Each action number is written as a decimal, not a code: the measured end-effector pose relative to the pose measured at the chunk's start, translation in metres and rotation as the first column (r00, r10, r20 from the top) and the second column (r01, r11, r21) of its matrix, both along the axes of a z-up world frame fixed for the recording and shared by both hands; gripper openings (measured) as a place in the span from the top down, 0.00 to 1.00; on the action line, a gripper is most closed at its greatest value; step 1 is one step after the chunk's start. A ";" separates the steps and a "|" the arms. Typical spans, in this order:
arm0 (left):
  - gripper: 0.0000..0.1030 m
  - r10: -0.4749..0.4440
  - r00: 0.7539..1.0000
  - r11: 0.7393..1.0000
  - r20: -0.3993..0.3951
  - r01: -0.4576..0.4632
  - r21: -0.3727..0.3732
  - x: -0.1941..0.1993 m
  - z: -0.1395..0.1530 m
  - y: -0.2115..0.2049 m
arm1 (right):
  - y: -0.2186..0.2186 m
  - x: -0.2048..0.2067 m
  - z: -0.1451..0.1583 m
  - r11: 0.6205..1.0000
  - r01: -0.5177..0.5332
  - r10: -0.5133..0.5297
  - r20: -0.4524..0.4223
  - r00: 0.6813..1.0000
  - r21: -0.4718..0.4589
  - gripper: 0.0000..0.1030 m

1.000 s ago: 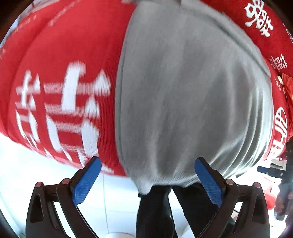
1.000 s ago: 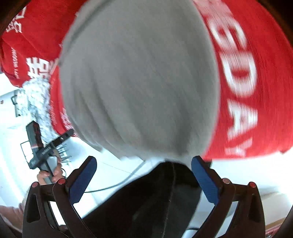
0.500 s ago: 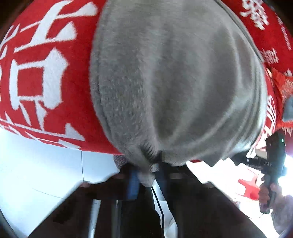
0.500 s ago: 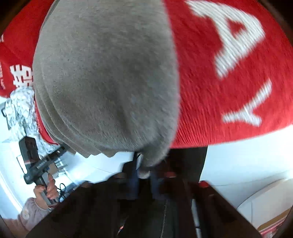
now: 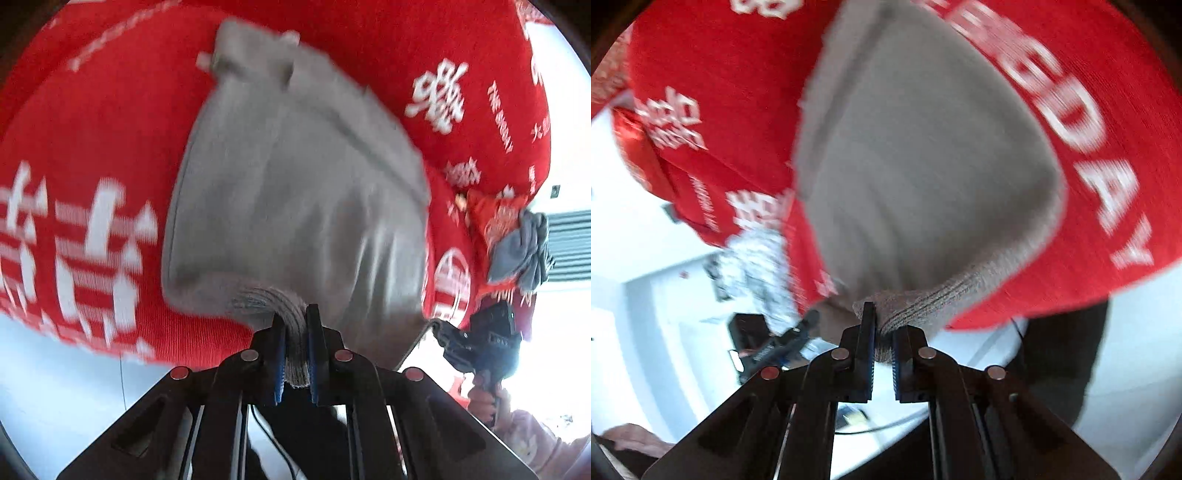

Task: Fold small clothes
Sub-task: 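Lift the hem with both grippers and fold it over toward the collar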

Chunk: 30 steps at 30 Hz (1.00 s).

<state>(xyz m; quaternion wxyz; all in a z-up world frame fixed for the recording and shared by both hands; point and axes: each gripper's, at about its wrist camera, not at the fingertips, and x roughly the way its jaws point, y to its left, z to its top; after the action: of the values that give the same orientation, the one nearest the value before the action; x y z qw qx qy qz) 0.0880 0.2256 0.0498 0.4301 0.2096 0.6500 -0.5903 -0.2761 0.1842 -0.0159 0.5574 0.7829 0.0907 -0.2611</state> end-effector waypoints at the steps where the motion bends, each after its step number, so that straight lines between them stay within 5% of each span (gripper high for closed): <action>1: 0.92 0.013 1.000 1.000 -0.002 -0.013 -0.013 0.004 0.006 -0.008 | -0.011 -0.001 0.007 1.000 0.013 -0.013 0.015 1.000 -0.020 0.92; 9: 0.92 0.059 0.997 0.992 0.053 -0.053 -0.119 0.031 0.031 -0.115 | -0.119 -0.003 0.063 0.983 0.023 -0.022 0.009 1.000 -0.180 0.92; 19: 0.92 0.021 0.984 0.994 0.178 -0.002 -0.109 0.010 0.004 -0.236 | -0.248 -0.015 0.040 0.987 -0.022 0.004 -0.114 0.993 -0.160 0.92; 26: 0.92 0.100 0.982 0.984 0.163 -0.074 -0.160 0.022 0.024 -0.276 | -0.296 -0.026 0.043 0.977 -0.008 -0.004 -0.053 0.999 -0.214 0.92; 30: 0.92 0.087 0.973 0.991 0.215 -0.062 -0.122 0.022 0.003 -0.312 | -0.337 -0.029 0.037 0.975 -0.029 0.008 -0.097 0.995 -0.219 0.92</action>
<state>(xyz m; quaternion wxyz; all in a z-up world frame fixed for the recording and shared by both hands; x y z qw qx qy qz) 0.1102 -0.0862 0.0530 0.5327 0.2241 0.5711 -0.5830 -0.3047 -0.1532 0.0208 0.6382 0.7020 0.0951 -0.3016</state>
